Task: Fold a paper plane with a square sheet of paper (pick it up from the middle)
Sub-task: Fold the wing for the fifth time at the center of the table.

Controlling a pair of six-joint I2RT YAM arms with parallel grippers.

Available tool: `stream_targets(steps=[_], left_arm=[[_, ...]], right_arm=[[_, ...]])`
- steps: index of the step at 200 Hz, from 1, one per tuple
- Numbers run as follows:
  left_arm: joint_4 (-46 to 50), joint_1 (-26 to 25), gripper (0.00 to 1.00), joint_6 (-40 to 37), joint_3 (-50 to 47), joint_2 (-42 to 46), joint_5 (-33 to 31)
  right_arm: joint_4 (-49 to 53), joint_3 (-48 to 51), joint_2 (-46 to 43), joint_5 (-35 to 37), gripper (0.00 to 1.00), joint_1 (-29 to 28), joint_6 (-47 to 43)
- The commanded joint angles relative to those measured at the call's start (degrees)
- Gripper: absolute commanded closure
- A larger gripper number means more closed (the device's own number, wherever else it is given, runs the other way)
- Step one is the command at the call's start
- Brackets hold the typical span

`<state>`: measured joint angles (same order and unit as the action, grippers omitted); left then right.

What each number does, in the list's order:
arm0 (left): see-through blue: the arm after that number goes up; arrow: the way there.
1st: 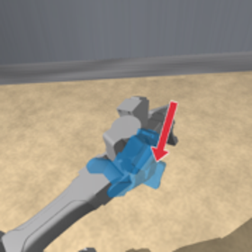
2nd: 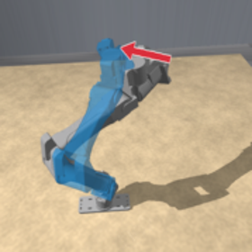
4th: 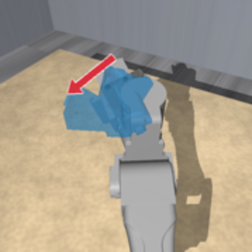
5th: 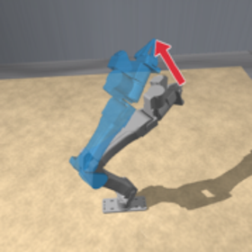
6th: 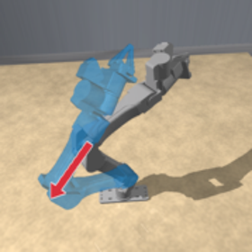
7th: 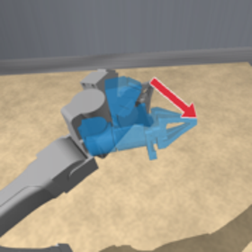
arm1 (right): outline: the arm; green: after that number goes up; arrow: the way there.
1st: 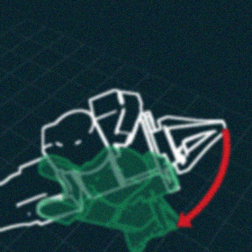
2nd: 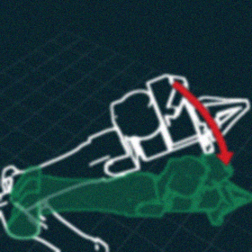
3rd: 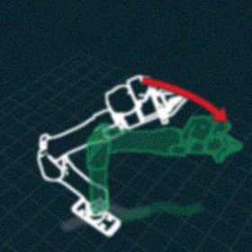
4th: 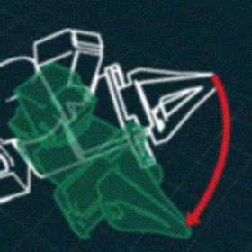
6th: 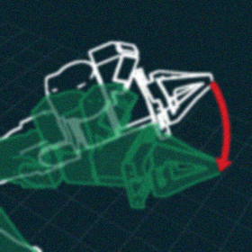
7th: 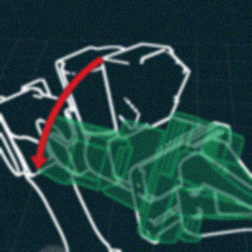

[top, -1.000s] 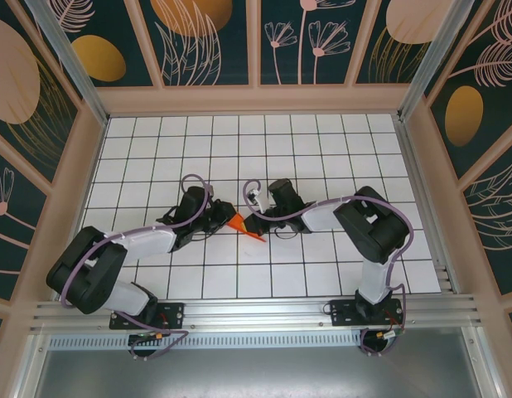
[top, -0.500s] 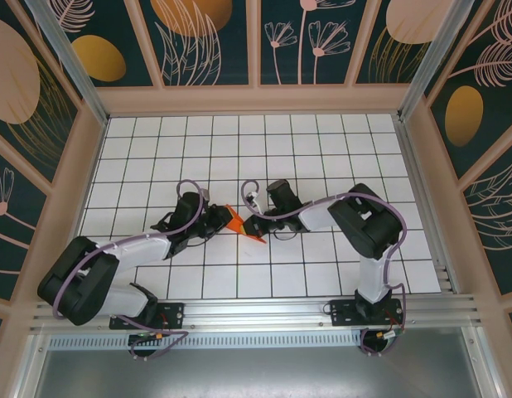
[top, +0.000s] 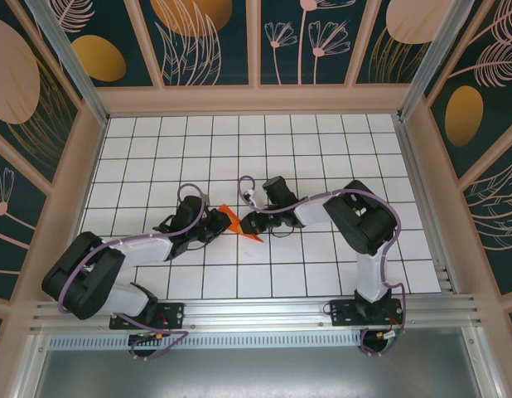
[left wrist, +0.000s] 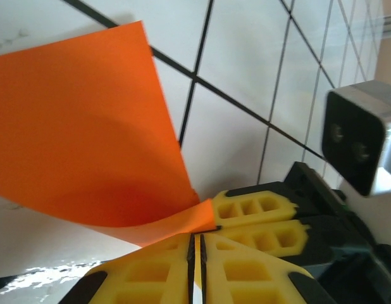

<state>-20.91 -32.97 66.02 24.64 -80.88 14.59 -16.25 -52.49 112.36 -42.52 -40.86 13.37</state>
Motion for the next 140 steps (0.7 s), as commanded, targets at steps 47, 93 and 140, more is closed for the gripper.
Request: stream_targets(steps=[47, 93, 140], left_arm=[[-1.11, -0.18, 0.87, -1.18, 1.81, -3.12, -0.61], [0.45, -0.21, 0.87, -1.14, 2.25, -4.08, -2.02], [1.08, -0.24, 0.88, -1.64, 2.6, -5.38, -2.1]], right_arm=[[3.68, -1.25, 2.27, 0.42, 0.9, 0.65, 0.53], [4.77, -1.78, 2.27, 0.15, 0.88, 0.79, 0.53], [5.7, -1.62, -0.49, -3.0, 0.78, 1.15, 0.38]])
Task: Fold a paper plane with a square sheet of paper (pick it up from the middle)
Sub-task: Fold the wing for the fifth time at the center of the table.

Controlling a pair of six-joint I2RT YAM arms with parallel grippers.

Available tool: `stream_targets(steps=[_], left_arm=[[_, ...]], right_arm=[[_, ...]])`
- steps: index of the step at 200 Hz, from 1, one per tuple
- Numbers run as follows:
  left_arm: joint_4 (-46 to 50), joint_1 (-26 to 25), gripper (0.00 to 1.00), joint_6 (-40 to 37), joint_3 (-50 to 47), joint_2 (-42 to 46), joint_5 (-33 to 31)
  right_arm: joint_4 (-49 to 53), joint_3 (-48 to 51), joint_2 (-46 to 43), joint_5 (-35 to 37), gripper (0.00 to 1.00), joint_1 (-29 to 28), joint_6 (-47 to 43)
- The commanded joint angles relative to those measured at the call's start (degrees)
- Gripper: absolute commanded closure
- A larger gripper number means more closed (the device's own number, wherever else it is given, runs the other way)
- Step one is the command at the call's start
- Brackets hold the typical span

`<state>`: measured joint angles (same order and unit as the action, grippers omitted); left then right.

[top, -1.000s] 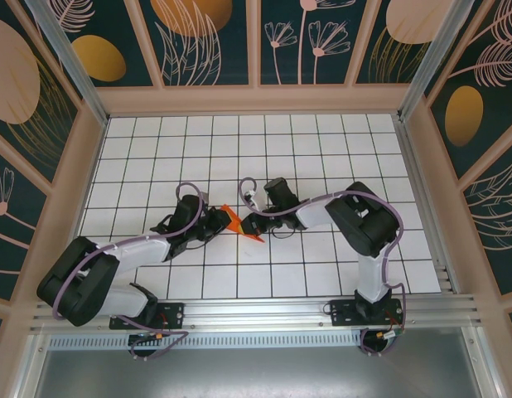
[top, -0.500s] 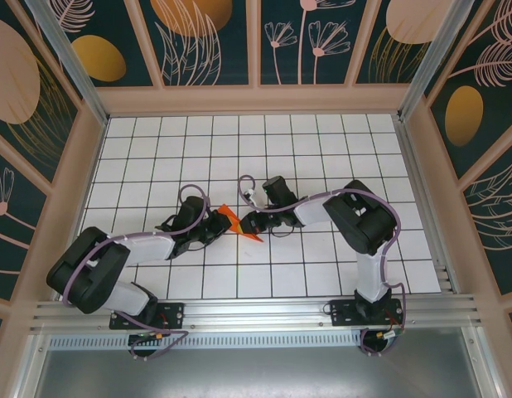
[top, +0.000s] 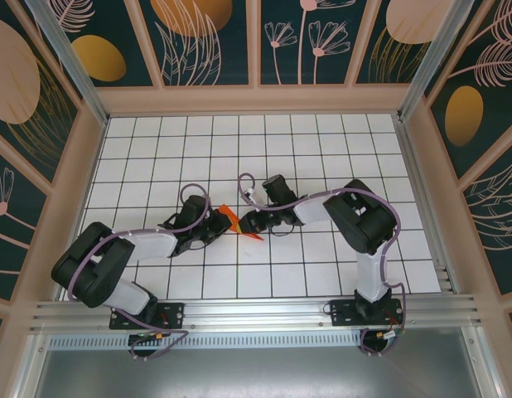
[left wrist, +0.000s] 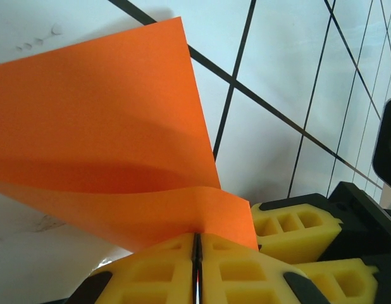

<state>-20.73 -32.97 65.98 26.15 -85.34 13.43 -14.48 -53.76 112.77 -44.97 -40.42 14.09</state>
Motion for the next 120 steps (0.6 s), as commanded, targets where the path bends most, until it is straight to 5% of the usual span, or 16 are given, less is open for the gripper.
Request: stream_targets(steps=[1, 120], left_arm=[[0.93, -0.25, 0.88, -1.57, 1.09, -0.95, -0.95], [2.01, -0.24, 0.89, -2.09, 2.96, -3.05, -0.69]], right_arm=[[4.02, -0.37, -0.94, -0.55, 0.78, 0.7, -0.36], [10.99, 1.88, -5.64, 2.11, 0.75, 1.22, -1.29]])
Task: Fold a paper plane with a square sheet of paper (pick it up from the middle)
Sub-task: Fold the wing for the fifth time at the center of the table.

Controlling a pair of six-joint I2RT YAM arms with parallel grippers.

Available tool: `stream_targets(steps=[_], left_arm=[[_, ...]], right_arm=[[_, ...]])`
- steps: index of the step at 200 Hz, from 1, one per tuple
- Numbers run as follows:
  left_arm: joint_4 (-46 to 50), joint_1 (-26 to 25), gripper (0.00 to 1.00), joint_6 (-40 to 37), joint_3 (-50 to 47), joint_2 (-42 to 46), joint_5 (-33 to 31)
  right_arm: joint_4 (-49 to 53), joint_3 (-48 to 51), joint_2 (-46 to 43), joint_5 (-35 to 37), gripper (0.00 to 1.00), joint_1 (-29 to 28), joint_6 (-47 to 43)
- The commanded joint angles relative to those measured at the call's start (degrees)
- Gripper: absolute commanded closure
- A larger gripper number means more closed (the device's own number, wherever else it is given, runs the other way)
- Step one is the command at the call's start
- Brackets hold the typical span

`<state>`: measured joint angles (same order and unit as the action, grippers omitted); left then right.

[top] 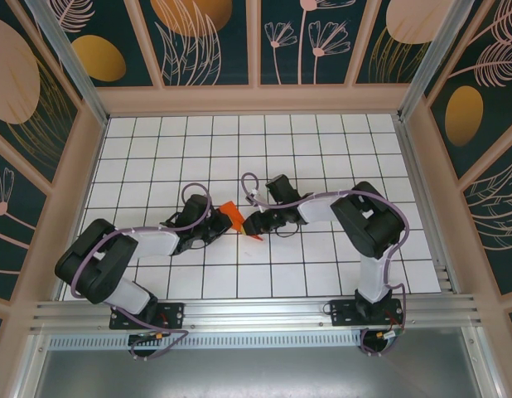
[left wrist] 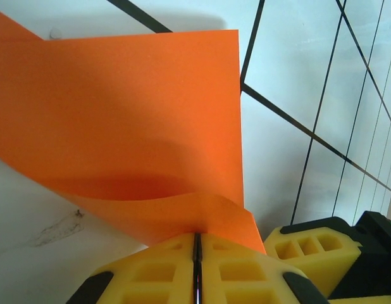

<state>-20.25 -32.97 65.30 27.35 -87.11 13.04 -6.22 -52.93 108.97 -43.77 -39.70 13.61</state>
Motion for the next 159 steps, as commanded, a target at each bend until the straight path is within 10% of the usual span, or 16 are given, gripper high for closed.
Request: stream_targets(steps=[1, 159], left_arm=[[1.48, -0.2, 0.89, -1.45, 1.79, -1.29, -0.29], [0.87, -0.24, 0.89, -4.22, 4.73, -3.48, 0.94]], right_arm=[[2.73, 1.05, -1.84, 0.91, 0.75, 0.5, -0.81], [2.9, 2.79, 0.6, 2.28, 0.89, 1.93, 2.32]])
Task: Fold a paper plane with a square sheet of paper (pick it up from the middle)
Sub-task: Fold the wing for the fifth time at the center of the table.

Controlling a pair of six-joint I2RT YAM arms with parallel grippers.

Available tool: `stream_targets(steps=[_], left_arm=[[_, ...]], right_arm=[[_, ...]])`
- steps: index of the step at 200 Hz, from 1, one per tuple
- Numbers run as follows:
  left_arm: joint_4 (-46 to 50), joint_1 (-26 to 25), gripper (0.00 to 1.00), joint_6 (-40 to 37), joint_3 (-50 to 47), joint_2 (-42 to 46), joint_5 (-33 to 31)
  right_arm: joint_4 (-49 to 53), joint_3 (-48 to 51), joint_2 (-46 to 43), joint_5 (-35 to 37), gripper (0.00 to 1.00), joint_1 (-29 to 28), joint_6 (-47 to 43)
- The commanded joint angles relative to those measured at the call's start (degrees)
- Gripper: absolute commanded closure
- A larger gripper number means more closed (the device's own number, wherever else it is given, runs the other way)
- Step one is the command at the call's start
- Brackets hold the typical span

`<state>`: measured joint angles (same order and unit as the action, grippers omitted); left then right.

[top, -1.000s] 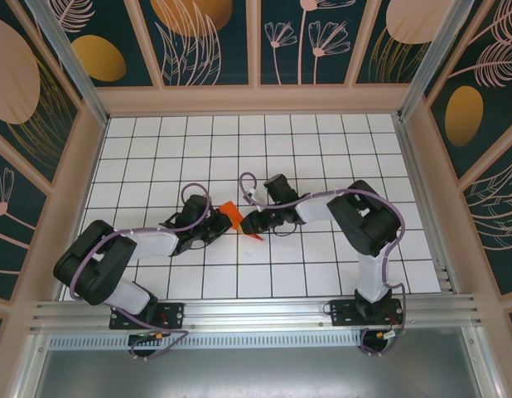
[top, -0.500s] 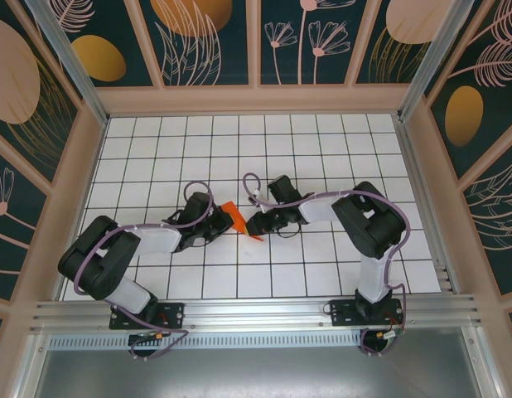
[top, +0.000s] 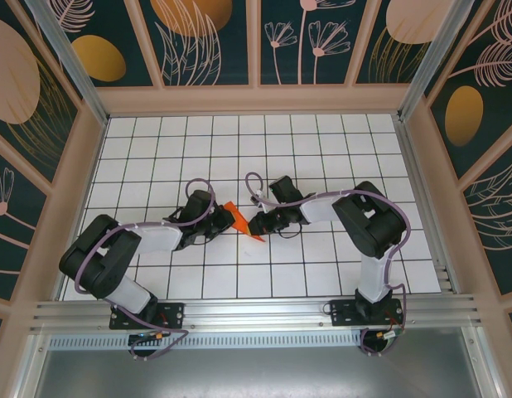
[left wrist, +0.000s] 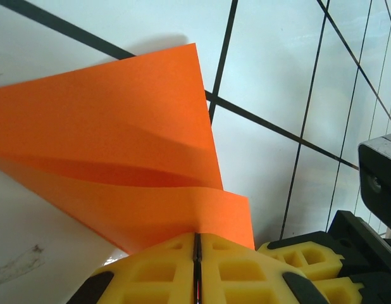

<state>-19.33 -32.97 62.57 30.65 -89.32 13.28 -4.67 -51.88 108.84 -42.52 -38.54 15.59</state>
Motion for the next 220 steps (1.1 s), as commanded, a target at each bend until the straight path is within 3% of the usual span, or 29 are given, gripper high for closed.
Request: stream_targets(steps=[1, 58, 171, 220], left_arm=[[-0.03, -0.2, 0.89, -1.48, 1.38, -1.29, 0.7], [0.46, -0.2, 0.89, -1.31, 1.12, -2.25, -0.03], [0.72, -0.22, 0.9, -1.74, 1.07, -3.41, 0.14], [0.79, -0.18, 0.9, -1.93, 1.27, -3.19, 0.25]], right_arm=[[1.34, 1.71, 0.7, 1.08, 0.89, 0.81, 0.37], [2.12, 1.37, 1.04, 1.25, 0.89, 0.91, 0.19], [4.61, 0.45, -4.96, -0.02, 0.77, 1.51, 3.29], [5.78, 2.21, -6.19, 0.86, 0.8, 1.85, 3.92]])
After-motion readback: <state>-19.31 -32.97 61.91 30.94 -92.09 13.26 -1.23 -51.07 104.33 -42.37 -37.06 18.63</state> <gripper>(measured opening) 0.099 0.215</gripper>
